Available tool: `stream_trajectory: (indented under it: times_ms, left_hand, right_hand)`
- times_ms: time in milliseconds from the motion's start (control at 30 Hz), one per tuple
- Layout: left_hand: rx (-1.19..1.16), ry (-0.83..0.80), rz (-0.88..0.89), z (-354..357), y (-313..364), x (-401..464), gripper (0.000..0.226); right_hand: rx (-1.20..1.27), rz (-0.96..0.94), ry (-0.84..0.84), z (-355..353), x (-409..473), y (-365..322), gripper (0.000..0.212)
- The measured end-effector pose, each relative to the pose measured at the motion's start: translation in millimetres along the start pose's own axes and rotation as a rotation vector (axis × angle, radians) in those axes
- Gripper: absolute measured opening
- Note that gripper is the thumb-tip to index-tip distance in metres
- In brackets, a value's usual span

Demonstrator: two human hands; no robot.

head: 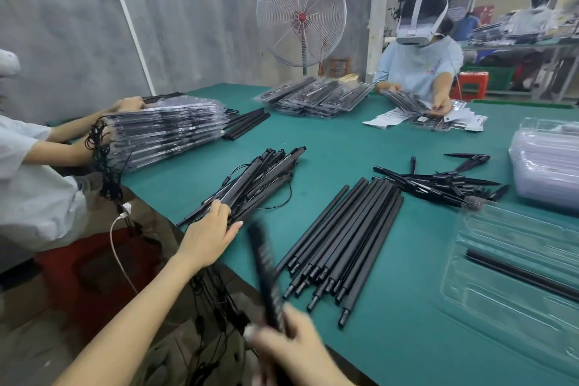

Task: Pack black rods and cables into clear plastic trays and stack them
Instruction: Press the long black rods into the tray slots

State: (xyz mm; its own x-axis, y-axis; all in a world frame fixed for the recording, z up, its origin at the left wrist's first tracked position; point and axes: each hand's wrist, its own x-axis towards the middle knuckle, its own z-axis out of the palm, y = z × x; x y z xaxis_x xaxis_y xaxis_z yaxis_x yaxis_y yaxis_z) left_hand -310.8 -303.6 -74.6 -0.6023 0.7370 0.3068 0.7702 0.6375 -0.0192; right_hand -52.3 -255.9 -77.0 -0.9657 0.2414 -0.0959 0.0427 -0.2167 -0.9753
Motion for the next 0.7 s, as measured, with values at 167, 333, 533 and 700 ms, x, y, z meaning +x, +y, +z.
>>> stream_trajectory:
  times_ms: [167,333,533,700]
  left_hand:
    - [0.005,-0.004,0.169,7,3,-14,0.070]
    - [0.020,-0.037,0.160,-12,7,-27,0.095]
    - [-0.922,-0.004,0.135,-68,78,-44,0.047]
    - [-1.124,-0.768,0.493,-87,138,-79,0.048]
  right_hand:
    - [0.479,-0.722,0.198,-19,-2,-100,0.016]
    - [0.425,-0.678,0.222,-35,-18,-134,0.017]
    - [0.413,-0.630,0.156,-49,-31,-160,0.021]
    - [0.450,-0.727,0.296,-86,-51,-199,0.018]
